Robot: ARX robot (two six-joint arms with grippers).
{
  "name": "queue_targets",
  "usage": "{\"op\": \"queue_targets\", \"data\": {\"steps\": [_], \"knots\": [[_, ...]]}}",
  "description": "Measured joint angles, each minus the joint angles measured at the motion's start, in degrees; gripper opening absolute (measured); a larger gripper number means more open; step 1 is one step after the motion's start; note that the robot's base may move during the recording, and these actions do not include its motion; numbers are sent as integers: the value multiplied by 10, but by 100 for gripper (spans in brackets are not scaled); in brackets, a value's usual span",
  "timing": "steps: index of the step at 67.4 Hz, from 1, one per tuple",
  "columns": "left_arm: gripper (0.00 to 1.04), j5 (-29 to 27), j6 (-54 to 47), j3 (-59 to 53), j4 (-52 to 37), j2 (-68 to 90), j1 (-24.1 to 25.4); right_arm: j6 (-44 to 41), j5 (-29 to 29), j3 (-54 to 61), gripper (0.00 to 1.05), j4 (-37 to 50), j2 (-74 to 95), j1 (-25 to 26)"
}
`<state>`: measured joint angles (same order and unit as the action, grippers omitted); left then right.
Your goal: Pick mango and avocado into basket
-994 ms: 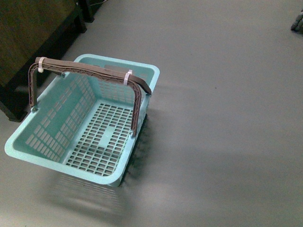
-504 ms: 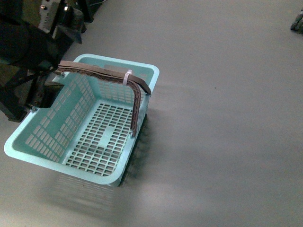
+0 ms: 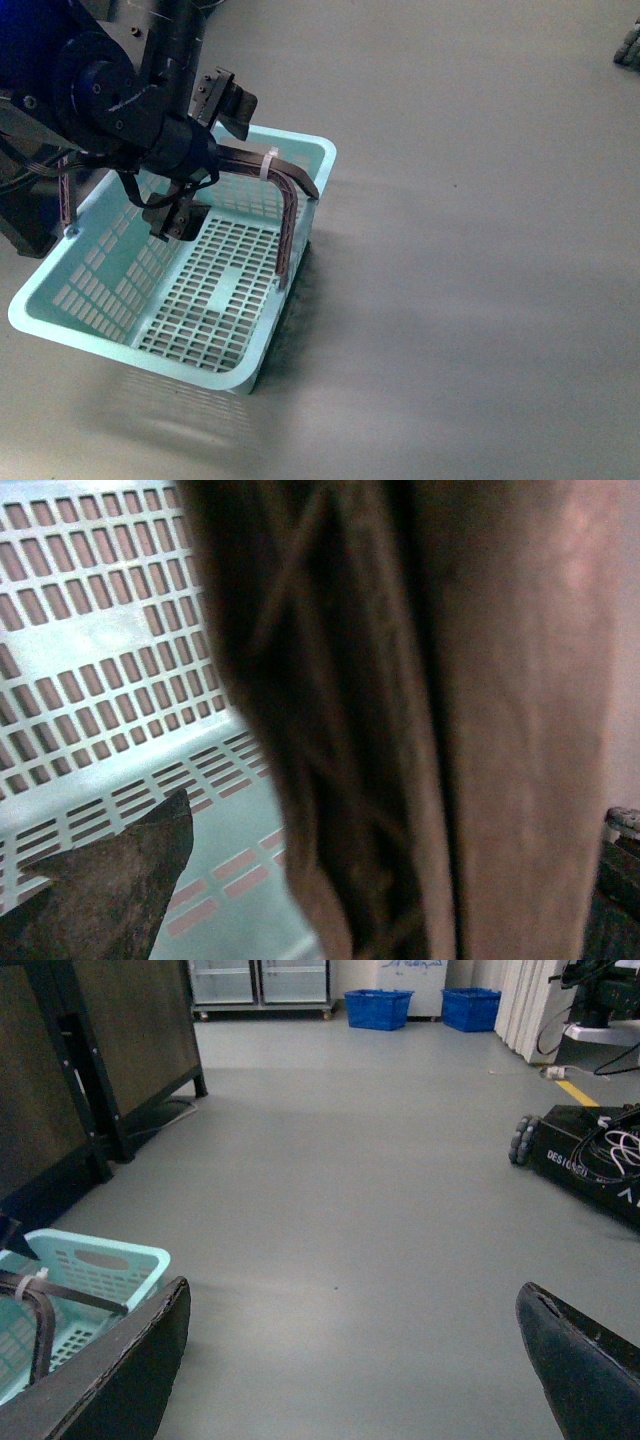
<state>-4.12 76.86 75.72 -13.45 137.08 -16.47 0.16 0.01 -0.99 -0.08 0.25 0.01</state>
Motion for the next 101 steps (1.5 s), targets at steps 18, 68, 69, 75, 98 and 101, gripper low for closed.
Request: {"op": "queue_targets", "data": {"steps": [18, 68, 69, 75, 98, 101], "knots": [[96, 12, -1, 41, -16, 30, 11, 0, 0, 0, 96, 0, 0, 0], [14, 27, 40, -34, -26, -31, 23, 0, 0, 0, 96, 0, 0, 0], [14, 26, 43, -39, -26, -35, 23, 0, 0, 0, 96, 0, 0, 0], [14, 25, 60, -88, -38, -85, 24, 0, 0, 0, 96, 0, 0, 0], [14, -19, 121, -316, -7, -456, 45, 0, 0, 0, 96, 0, 0, 0], [14, -25, 124, -333, 11, -501, 48, 0, 0, 0, 96, 0, 0, 0]]}}
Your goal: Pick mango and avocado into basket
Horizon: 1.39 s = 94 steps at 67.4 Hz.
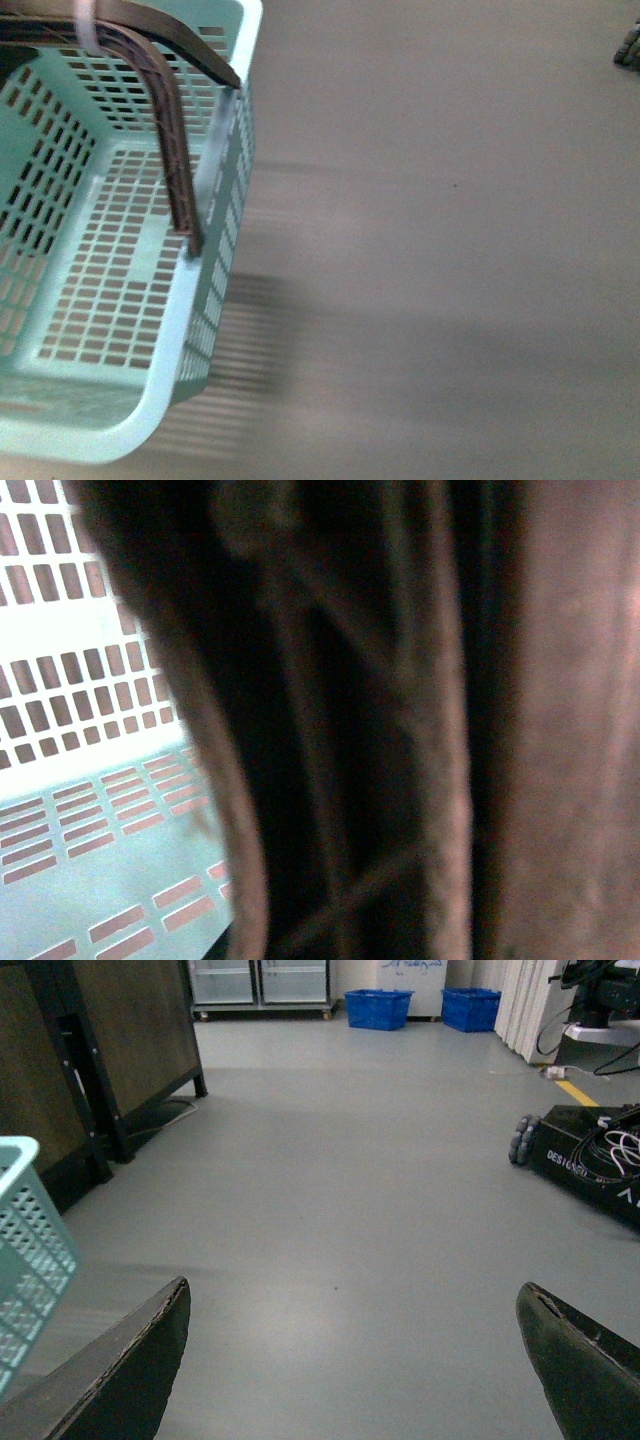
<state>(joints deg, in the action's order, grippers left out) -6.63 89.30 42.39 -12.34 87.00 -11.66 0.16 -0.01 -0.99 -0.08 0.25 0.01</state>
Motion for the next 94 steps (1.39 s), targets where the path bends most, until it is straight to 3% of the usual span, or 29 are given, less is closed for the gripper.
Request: {"op": "queue_targets", "data": {"steps": [19, 37, 94], "knots": [[14, -27, 30, -37, 205, -320, 2, 0, 0, 0, 96, 0, 0, 0], [14, -55, 13, -4, 322, -432, -16, 0, 0, 0, 96, 0, 0, 0], [14, -56, -6, -2, 333, -436, -20, 0, 0, 0, 96, 0, 0, 0]]}}
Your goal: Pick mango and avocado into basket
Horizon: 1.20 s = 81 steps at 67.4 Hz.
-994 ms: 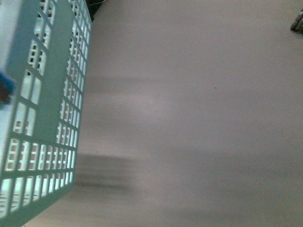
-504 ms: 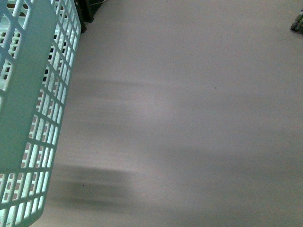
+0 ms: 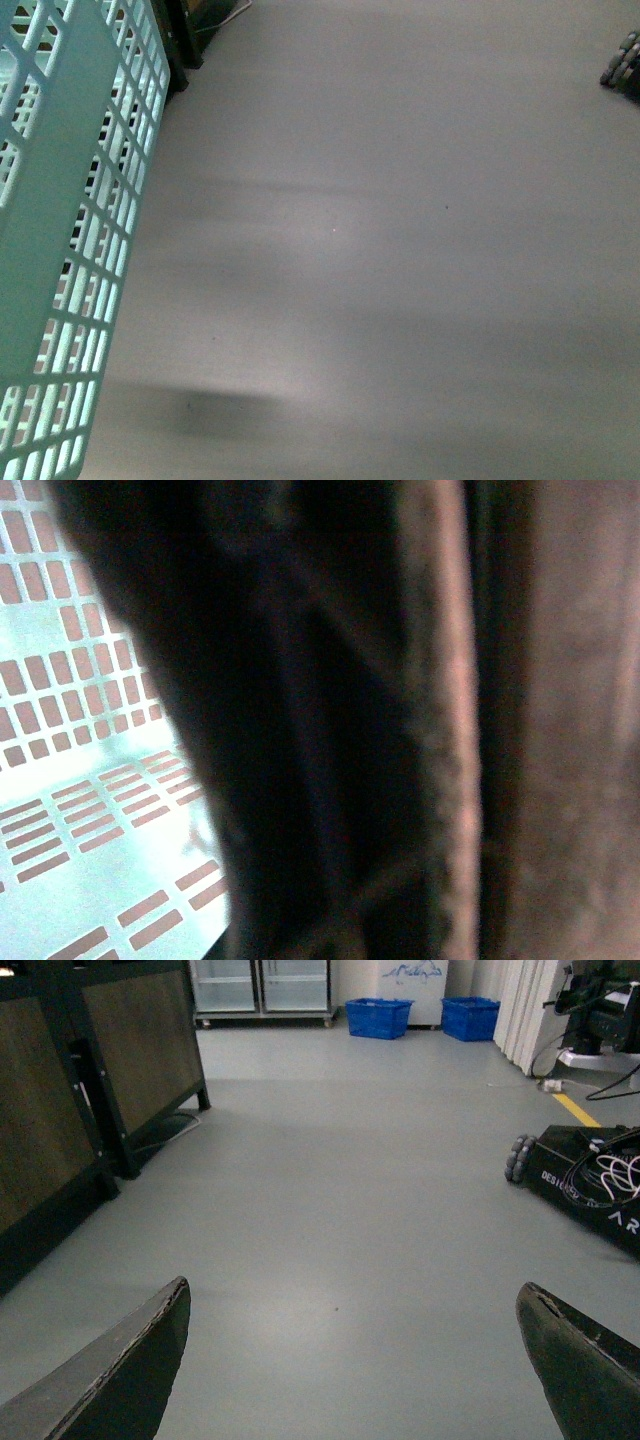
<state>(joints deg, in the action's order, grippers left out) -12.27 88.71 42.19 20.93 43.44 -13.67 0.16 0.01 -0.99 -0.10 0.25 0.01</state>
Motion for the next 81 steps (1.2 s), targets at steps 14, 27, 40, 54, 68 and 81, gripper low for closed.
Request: {"op": "queue_targets", "data": {"steps": [14, 27, 40, 54, 68, 81], "knots": [[14, 0, 0, 1, 0, 0, 0, 0, 0, 0, 96, 0, 0, 0], [14, -1, -1, 2, 0, 0, 0, 0, 0, 0, 96, 0, 0, 0], [14, -1, -1, 3, 0, 0, 0, 0, 0, 0, 96, 0, 0, 0], [14, -2, -2, 3, 0, 0, 0, 0, 0, 0, 96, 0, 0, 0], [14, -2, -2, 3, 0, 0, 0, 0, 0, 0, 96, 0, 0, 0], [14, -1, -2, 3, 0, 0, 0, 0, 0, 0, 96, 0, 0, 0]]}}
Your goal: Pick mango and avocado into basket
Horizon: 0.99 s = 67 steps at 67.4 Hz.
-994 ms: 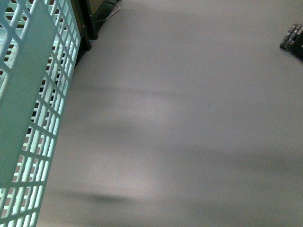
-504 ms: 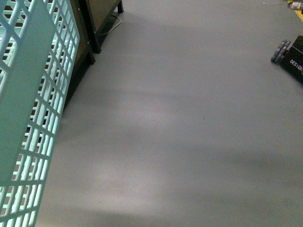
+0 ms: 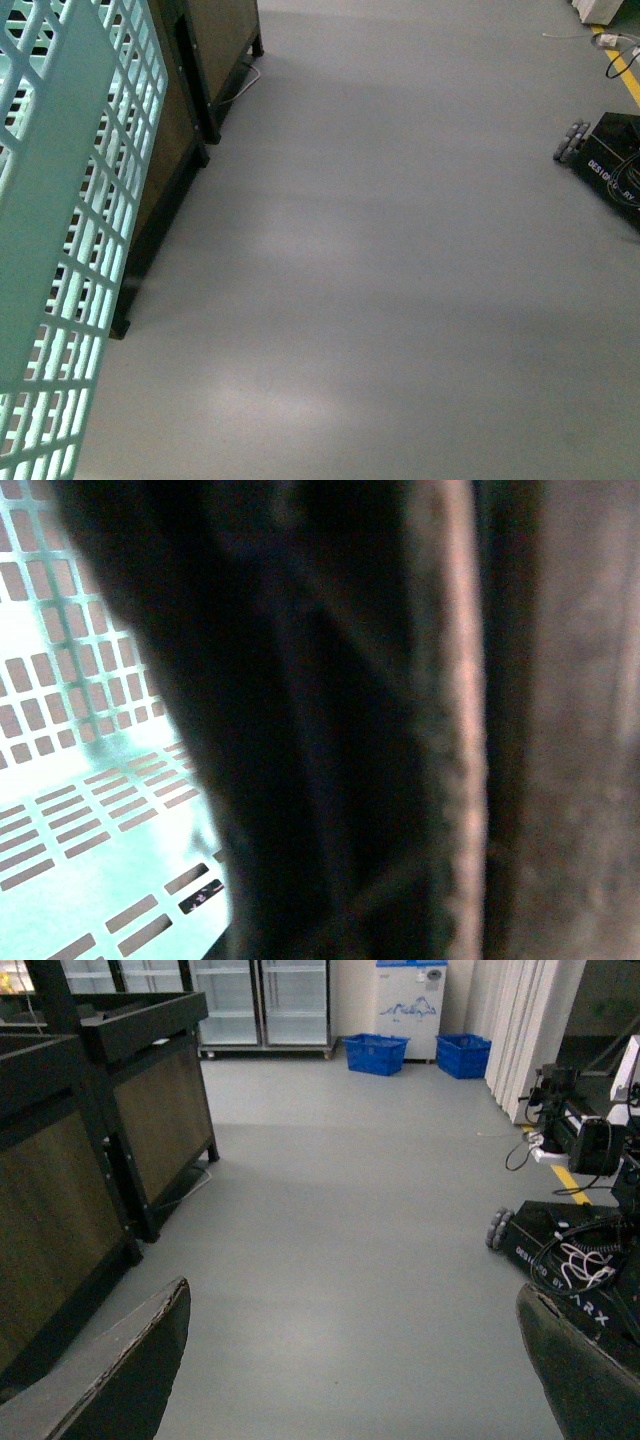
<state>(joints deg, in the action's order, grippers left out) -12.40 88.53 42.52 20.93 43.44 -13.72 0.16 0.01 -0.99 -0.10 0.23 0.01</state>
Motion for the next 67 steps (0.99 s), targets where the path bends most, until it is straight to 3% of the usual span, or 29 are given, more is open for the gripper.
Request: {"op": "queue_targets", "data": {"steps": [67], "knots": [[14, 10, 2, 3, 0, 0, -3, 0, 2, 0, 96, 0, 0, 0]]}}
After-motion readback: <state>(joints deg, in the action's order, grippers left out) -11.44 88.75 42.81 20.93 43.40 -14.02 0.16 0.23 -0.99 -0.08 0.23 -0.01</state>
